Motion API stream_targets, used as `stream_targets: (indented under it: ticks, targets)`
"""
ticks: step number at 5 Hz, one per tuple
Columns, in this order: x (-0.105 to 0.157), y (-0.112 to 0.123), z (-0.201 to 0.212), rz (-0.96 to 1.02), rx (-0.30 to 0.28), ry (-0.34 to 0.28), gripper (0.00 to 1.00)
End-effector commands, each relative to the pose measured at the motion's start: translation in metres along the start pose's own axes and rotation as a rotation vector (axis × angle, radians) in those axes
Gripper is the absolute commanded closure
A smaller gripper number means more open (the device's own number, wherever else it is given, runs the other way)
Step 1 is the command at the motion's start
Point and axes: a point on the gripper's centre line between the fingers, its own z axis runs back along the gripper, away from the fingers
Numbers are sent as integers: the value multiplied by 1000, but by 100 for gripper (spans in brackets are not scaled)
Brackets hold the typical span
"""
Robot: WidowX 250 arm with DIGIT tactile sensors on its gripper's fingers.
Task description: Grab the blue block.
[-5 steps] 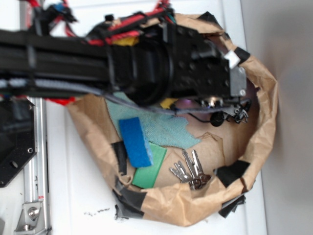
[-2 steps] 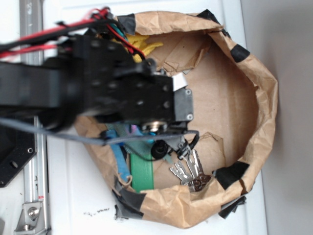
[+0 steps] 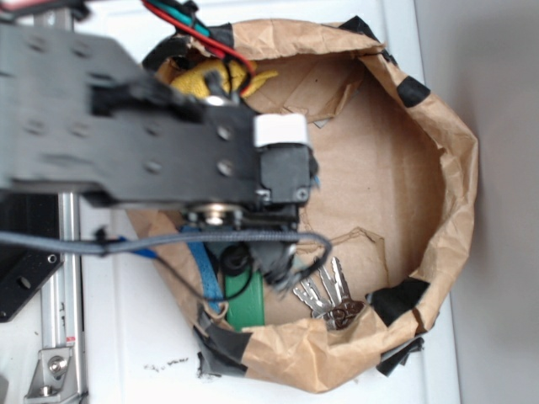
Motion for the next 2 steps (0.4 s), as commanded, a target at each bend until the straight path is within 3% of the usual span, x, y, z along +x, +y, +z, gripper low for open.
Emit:
stream_targets:
  ticks: [1,2]
  targets:
    - [45,19,49,-152,-1,-140,100]
    - [62,18,43,-128,67,-128,100]
